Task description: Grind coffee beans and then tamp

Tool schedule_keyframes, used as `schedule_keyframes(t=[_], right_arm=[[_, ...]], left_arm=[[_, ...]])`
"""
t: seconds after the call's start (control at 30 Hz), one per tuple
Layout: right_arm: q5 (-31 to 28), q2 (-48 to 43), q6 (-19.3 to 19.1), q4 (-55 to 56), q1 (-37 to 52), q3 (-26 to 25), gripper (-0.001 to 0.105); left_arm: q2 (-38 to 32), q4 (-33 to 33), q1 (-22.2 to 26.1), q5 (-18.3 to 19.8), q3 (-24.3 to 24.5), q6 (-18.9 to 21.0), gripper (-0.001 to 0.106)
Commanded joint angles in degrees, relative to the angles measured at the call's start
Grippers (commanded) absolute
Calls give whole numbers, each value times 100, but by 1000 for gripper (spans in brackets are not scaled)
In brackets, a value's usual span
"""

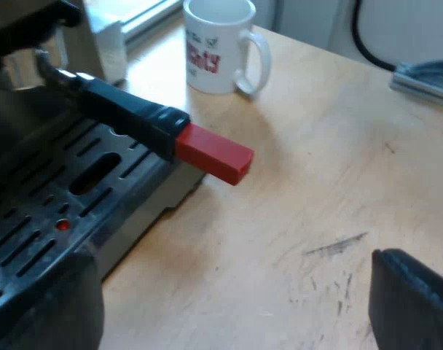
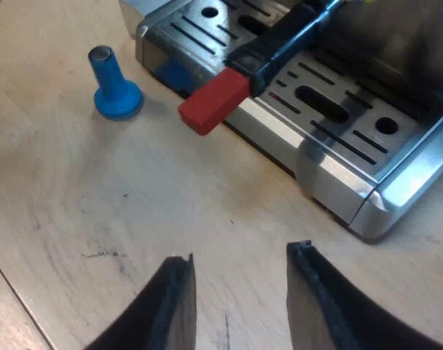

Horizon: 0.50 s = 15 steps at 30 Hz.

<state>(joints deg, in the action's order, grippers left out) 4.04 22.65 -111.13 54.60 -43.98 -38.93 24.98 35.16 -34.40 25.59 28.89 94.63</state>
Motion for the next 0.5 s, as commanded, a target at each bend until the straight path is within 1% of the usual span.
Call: schedule_keyframes(t=[0.03,0.1,0.13,0.2,0.33,0.4,0.5], right_arm=[[-404,66,20,-87,-329,-49,33],[-937,156,212,-124,-749,-39,33],[-1019,166,252,-136,-812,-39,33],[-1365,216,460,-246,-1160,-39,33],[-1822,276,698,-372,-1601,3,33],[-2103,303,993,-496,-1862,106,33],[-2487,303,1265,-833,-2225,369,33]], left_arm=[[113,-260,-182,262,10,-152,75],[265,-397,-347,297,10,-263,75],[303,-408,-368,297,10,-305,75],[462,-426,-457,297,10,-368,75],[694,-426,-477,297,10,-367,75],[828,-505,-477,309,10,-367,75],[947,-636,-477,338,10,-367,75]])
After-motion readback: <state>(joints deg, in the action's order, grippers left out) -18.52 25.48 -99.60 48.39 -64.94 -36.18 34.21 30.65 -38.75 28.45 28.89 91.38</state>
